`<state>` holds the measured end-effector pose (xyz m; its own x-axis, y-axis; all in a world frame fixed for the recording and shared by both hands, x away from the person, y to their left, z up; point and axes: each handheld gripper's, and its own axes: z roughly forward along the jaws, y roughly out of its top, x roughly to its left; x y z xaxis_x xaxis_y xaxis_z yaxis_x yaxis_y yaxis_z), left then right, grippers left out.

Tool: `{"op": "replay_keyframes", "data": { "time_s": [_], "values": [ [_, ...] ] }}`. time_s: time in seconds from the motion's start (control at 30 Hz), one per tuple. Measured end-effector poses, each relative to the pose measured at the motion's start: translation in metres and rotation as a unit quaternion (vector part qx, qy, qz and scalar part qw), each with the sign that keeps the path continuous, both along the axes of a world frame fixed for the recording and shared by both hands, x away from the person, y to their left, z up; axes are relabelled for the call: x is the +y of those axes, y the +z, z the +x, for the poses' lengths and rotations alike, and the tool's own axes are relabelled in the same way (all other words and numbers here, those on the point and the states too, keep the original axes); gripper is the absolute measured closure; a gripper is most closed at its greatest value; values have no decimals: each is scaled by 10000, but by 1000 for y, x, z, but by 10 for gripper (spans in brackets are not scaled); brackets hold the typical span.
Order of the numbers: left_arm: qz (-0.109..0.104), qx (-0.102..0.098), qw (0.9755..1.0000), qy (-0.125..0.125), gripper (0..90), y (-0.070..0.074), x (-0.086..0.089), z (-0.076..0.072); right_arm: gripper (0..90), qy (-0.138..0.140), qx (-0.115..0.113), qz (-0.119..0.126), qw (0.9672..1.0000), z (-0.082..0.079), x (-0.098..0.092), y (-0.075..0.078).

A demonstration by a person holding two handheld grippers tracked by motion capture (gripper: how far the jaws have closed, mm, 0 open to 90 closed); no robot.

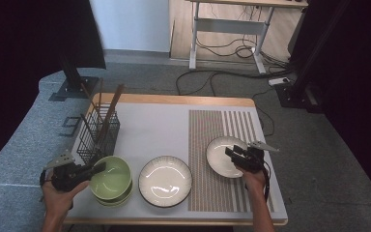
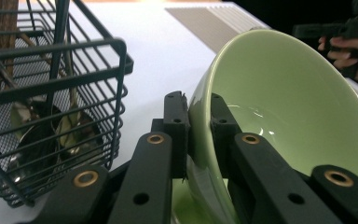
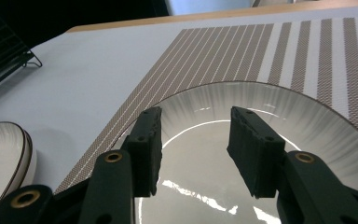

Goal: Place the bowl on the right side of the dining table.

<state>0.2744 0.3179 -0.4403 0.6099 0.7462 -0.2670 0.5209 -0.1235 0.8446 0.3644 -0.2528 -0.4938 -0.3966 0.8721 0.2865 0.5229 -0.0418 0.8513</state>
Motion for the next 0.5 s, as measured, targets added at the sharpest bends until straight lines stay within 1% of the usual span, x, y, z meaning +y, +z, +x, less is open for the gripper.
{"op": "replay_keyframes", "data": {
  "time_s": [0.1,0.17,0.23,0.33,0.4,0.5],
  "values": [
    [-136,-91,9999,-22,816,4,0,-2,545,-66,-48,76,9999,-1,-3,1],
    [-200,-139,9997,-45,816,6,0,-3,545,-54,-50,112,9999,-1,-5,2],
    [-251,-197,9995,-45,816,9,-1,-5,545,-48,-48,235,9997,-2,-6,2],
    [-329,-240,9992,-55,817,10,-1,-6,544,-23,-22,196,9998,-3,-5,2],
    [-391,-272,9988,-56,817,11,-1,-6,545,-8,-73,186,9998,-4,-2,3],
    [-408,-411,9983,7,817,12,-2,-8,545,23,-103,179,9998,-4,-1,4]
  ]
}}
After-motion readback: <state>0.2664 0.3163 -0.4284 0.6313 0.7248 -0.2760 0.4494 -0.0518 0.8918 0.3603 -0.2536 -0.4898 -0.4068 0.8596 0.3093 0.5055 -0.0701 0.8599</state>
